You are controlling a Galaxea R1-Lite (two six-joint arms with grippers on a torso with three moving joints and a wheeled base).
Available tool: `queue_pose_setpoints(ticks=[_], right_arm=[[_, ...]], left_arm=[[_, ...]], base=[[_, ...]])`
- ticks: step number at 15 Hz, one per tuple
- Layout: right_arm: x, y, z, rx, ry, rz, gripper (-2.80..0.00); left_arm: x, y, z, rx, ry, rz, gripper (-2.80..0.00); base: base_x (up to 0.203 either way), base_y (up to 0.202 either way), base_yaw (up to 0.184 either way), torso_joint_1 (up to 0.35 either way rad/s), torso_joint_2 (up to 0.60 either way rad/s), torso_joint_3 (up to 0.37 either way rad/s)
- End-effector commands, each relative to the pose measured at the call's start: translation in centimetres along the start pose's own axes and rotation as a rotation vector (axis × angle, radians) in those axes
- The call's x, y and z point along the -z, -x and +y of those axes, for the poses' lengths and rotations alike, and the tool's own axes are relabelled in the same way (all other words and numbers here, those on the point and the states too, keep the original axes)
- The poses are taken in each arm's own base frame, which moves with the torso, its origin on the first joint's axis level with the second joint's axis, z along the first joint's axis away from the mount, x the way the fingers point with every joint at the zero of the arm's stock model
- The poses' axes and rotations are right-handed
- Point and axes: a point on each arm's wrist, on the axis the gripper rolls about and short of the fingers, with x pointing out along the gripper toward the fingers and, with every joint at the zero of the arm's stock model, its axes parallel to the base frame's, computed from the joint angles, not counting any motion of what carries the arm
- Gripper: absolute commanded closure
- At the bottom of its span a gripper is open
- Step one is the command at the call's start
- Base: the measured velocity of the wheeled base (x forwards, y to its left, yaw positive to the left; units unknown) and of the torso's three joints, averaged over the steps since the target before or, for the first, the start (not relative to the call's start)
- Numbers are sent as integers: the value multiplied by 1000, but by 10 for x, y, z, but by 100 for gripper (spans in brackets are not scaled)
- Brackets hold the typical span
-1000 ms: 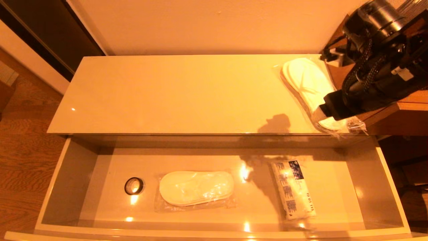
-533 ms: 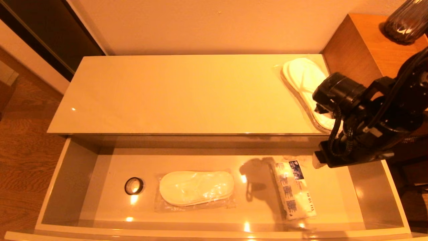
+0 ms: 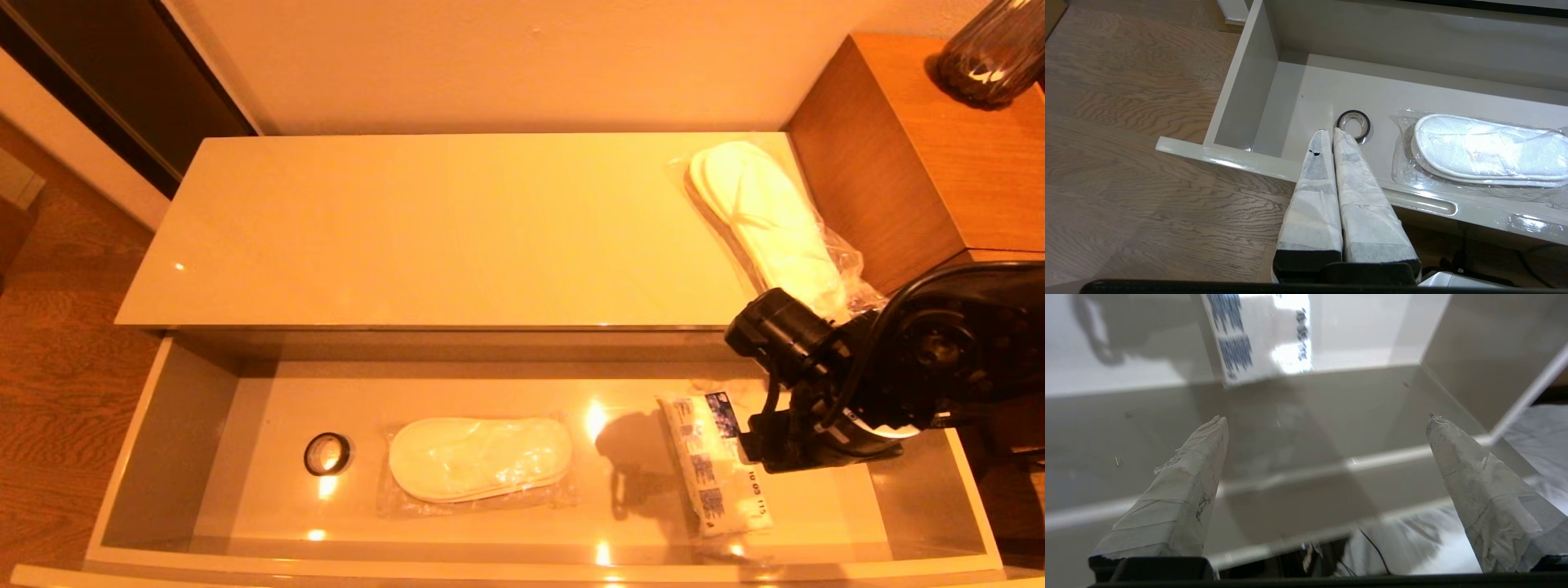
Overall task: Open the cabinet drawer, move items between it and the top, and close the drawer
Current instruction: Take out the tissue from the drawer
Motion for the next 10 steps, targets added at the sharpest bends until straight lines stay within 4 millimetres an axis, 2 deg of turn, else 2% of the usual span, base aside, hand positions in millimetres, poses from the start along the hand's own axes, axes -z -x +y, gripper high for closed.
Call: queue_pose_setpoints(ticks=[1,3,6,10], right_arm=[[3,-16,7,17,9,19,-280],[3,-23,12,16,-5,-7,-280],[13,-44,19,12,-9,-16,-280],[27,-91,36,0,-19,-45,-280]], left_arm=[[1,3,0,1,1,-38,0],[1,3,0,1,1,-38,0],[2,3,0,1,1,-36,0],[1,3,0,1,1,-38,0]], base=[[0,0,0,0,0,0],[0,0,0,0,0,0],[0,0,0,0,0,0],[0,0,0,0,0,0]])
